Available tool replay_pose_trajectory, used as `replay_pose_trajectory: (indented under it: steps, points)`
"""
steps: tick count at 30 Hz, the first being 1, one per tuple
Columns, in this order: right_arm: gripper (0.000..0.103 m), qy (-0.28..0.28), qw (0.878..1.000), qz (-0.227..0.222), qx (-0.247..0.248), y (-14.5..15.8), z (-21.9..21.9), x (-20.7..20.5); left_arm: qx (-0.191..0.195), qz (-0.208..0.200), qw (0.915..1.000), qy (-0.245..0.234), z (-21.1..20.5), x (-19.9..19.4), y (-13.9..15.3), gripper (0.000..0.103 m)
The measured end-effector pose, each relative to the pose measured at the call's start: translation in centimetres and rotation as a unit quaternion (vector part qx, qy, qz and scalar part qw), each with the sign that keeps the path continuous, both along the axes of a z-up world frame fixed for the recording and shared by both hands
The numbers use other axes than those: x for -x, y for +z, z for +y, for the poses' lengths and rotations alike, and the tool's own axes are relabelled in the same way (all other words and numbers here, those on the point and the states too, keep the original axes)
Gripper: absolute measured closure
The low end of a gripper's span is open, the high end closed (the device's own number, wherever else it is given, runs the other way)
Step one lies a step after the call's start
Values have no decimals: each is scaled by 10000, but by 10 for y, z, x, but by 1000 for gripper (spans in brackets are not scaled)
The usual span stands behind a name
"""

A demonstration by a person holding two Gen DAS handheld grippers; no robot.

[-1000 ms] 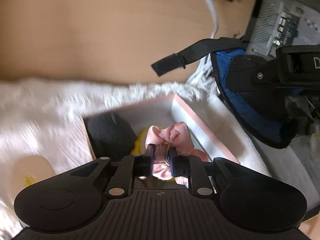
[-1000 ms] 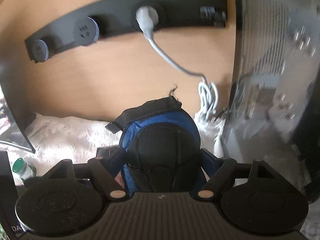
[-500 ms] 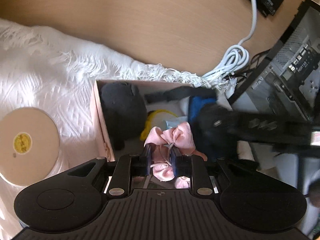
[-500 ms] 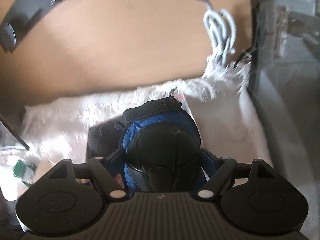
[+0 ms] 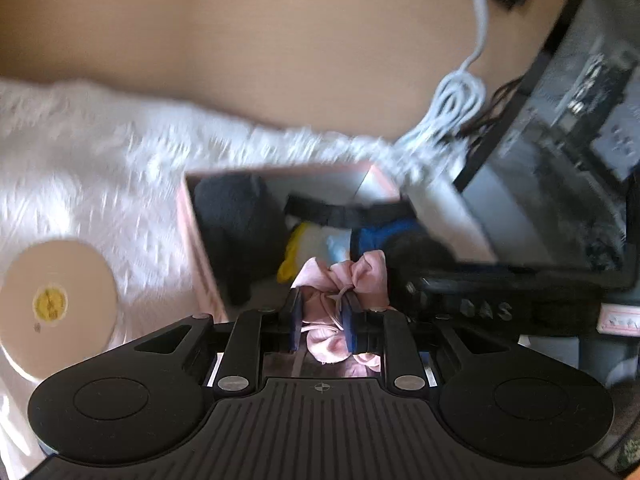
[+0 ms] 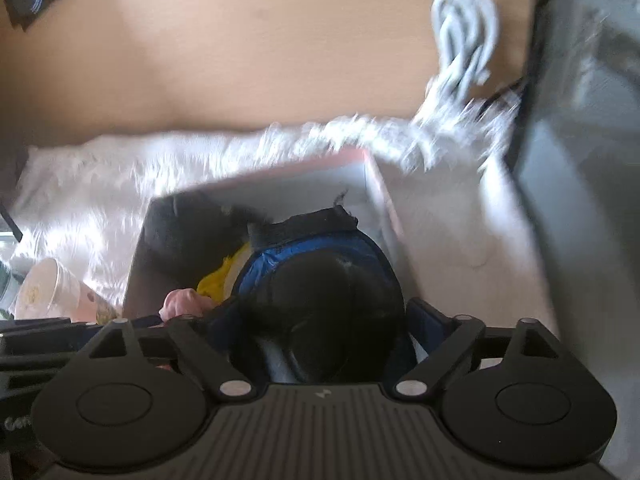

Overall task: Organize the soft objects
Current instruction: 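Carry the scrunchie and navy cap into the pink box and open both tools, then move both tools back over the remaining socks and glove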

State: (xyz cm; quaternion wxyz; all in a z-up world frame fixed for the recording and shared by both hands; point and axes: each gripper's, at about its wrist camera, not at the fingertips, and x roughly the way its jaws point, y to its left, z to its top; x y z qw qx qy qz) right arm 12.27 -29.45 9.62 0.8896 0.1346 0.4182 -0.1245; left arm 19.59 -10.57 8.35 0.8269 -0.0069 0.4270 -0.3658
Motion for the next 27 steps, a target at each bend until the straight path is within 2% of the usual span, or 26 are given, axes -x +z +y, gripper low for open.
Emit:
replay_pose_trajectory:
  steps: [4,8,11,12,14,16,17,20,22,25,27]
  points:
    - [12,-372,9986,-327,165,15,-1,32,300,81,9994,148,0,-8,2,79]
    - [12,-433,9977,-364,373,22,6,61,104,61,9999,77,-11,-10,-5,79]
    - [12,-394,9975,-315,488,19,17,82,-259,-138,9992,-289,-29,-1,-11,79]
    - [12,-366,9976,-264,522,17,21,87,-540,-310,9971,-431,-38,6,-15,79]
    - [12,-282,9978,-168,572,12,28,96,-1160,-579,9886,-768,-53,19,-23,79]
    - [12,-250,9979,-111,590,8,33,102,-1454,-609,9818,-1057,-61,28,-29,80]
    - [12,-232,9980,-99,579,7,34,106,-1477,-607,9801,-1182,-61,31,-30,82]
    - [12,-182,9982,-93,569,5,37,110,-1370,-340,9814,-1305,-56,26,-24,81]
    - [12,-144,9980,-118,601,6,39,110,-1184,-314,9851,-1203,-48,23,-17,81]
    - [12,-77,9977,-205,647,8,43,108,-238,-575,9963,-592,-21,16,4,81]
    - [12,16,9972,-259,707,11,49,106,521,-627,9964,-250,-2,11,17,81]
